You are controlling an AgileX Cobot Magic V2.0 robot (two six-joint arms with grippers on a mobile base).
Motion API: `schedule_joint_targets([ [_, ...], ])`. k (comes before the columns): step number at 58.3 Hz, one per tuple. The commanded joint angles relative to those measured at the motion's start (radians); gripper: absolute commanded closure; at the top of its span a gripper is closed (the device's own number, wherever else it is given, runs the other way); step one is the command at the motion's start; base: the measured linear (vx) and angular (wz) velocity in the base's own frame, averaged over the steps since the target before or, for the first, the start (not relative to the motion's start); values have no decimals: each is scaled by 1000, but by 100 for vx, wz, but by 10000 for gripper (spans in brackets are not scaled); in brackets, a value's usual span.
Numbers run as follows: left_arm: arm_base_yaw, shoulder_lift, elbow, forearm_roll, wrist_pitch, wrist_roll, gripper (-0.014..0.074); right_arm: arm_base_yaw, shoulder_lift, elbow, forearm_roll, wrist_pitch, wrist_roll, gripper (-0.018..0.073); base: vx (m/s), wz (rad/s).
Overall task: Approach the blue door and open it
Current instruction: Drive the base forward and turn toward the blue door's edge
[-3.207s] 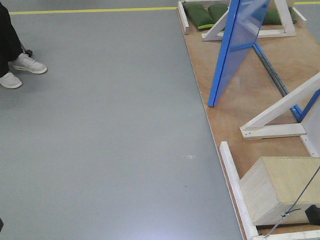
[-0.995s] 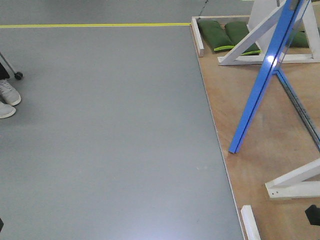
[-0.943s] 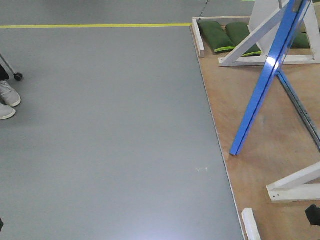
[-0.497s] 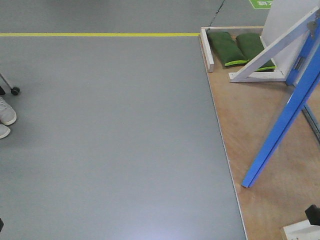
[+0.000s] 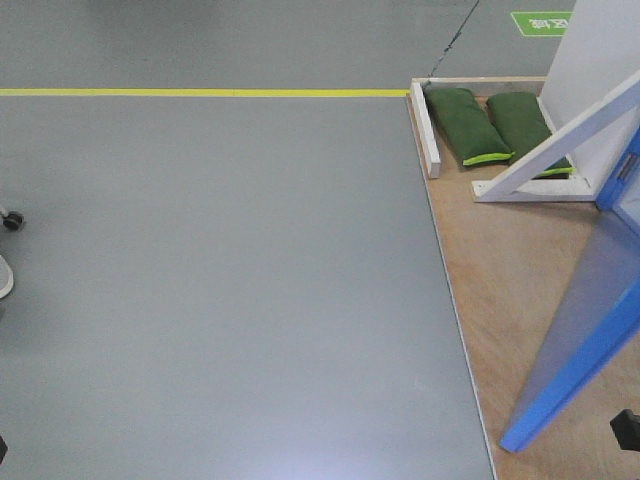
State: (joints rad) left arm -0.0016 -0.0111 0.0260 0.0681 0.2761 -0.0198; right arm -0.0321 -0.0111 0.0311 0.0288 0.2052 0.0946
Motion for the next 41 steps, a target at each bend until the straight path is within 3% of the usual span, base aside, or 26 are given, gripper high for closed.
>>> schedule_joint_targets([
  [1,-6,-12,-26,-2,-85,-7,524,4,-9,2,-10,-85,-4,547,39,1],
  [41,-6,-12,-26,-2,-85,-7,524,4,-9,2,-10,-85,-4,547,29,2],
])
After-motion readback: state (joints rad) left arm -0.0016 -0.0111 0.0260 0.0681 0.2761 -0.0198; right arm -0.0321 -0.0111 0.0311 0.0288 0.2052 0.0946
